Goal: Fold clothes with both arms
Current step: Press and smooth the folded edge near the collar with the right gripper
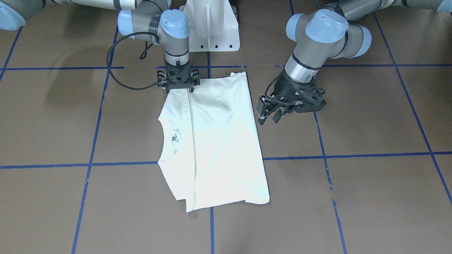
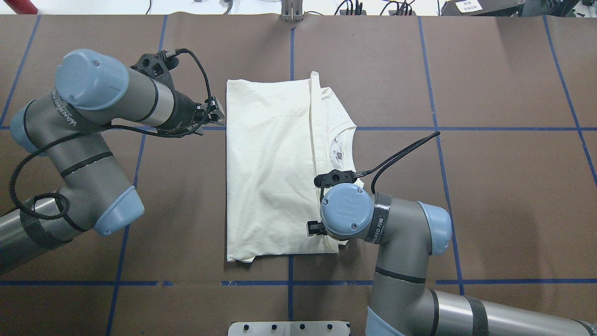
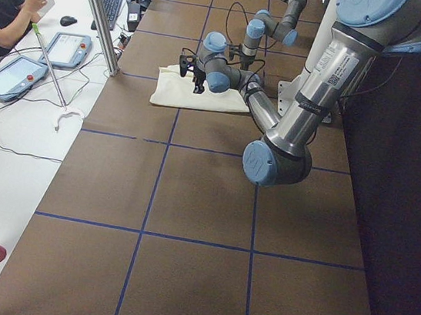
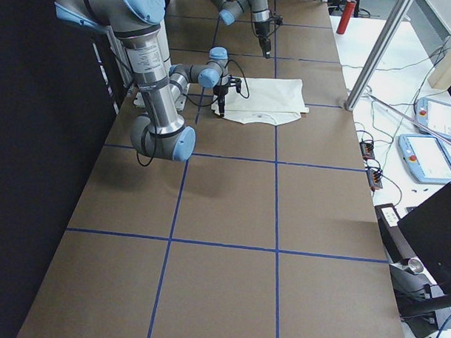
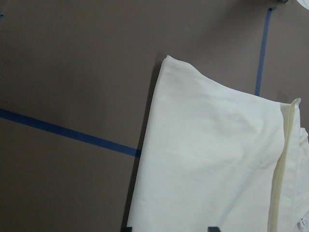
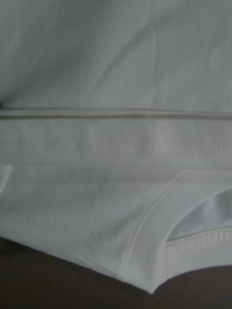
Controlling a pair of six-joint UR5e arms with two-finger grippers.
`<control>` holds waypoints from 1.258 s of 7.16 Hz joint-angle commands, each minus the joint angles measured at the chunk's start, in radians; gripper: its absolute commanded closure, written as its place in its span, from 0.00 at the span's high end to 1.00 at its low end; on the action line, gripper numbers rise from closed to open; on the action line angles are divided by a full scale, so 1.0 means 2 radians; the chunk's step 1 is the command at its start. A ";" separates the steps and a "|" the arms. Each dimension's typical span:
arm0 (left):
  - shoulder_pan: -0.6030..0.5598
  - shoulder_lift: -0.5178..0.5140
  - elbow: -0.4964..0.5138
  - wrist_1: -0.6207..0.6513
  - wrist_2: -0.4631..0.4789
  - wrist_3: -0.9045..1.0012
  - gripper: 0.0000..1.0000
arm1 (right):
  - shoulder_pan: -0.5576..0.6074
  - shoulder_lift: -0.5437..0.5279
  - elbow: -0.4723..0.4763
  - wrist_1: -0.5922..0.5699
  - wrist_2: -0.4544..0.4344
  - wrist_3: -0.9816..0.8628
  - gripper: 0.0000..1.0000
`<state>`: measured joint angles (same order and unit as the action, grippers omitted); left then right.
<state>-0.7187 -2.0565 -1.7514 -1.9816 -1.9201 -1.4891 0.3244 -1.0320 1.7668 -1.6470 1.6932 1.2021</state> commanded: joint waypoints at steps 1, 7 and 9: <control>0.000 0.000 -0.001 0.001 0.001 -0.004 0.60 | 0.013 -0.052 0.048 -0.026 -0.001 -0.030 1.00; 0.000 0.000 -0.010 0.005 0.002 -0.003 0.61 | 0.006 -0.063 0.031 0.131 -0.005 0.258 1.00; 0.000 0.000 -0.009 0.005 0.003 -0.005 0.61 | -0.020 -0.064 0.016 0.158 -0.047 0.370 0.81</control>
<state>-0.7179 -2.0567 -1.7709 -1.9712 -1.9156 -1.4963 0.3169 -1.1569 1.8187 -1.3765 1.6508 1.8013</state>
